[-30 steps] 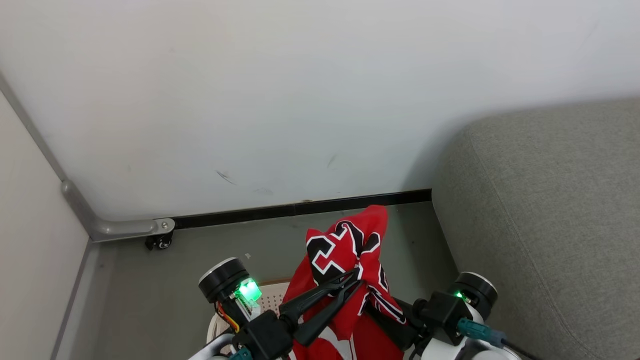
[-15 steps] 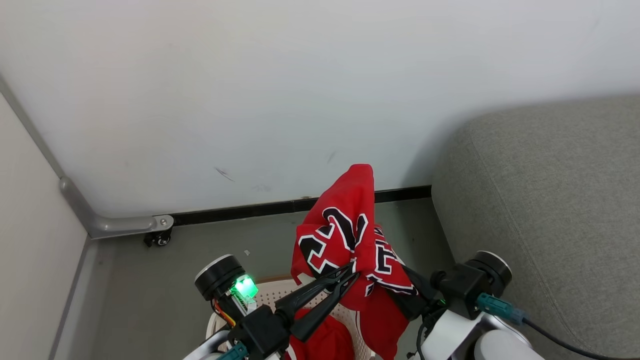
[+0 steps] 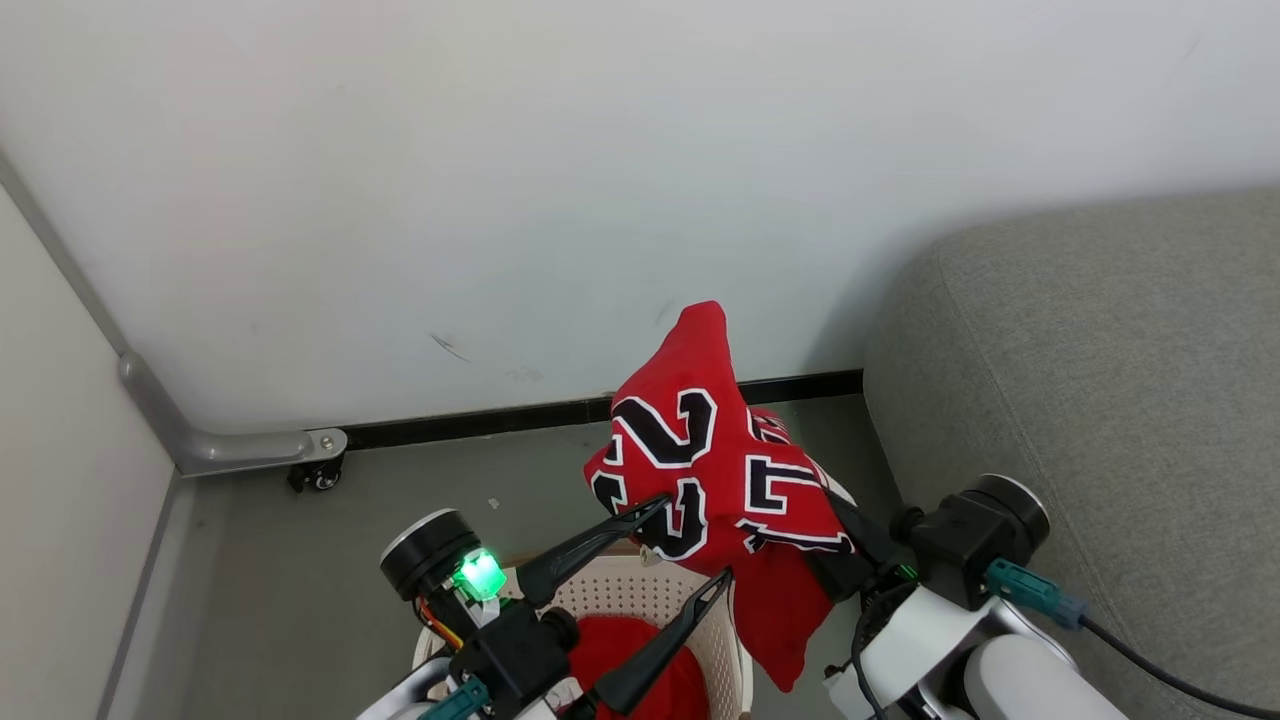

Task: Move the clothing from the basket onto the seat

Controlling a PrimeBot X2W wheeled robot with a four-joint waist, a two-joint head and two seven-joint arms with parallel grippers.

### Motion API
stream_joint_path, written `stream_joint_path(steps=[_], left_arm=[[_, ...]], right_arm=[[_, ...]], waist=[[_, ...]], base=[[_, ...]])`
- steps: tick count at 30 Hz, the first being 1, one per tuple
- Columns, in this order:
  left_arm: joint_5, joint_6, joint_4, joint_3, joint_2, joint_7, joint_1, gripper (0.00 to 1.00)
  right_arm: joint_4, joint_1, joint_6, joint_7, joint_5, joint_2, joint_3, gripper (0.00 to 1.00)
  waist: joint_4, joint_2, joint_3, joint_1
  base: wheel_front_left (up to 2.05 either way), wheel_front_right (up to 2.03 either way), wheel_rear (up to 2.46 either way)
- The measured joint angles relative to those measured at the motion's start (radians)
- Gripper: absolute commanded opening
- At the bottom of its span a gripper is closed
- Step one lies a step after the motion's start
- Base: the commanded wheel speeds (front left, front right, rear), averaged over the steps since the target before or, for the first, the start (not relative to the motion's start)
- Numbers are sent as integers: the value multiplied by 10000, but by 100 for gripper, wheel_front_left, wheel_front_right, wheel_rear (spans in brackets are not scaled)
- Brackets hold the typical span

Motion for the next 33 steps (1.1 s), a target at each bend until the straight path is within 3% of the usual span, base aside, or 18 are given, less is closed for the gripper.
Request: stream_joint_path(steps=[16, 33], left_arm=[[6, 0, 334, 314, -31, 0, 338, 100], [-389, 0, 640, 815, -617, 0, 1396, 100]], right_arm=[[-167, 16, 0, 0, -100, 81, -663, 0], [-602, 15, 0, 0, -184, 77, -1661, 0]], waist=[[-31, 0, -11, 0], [41, 0, -46, 0]], base=[[0, 0, 0], [0, 0, 0]])
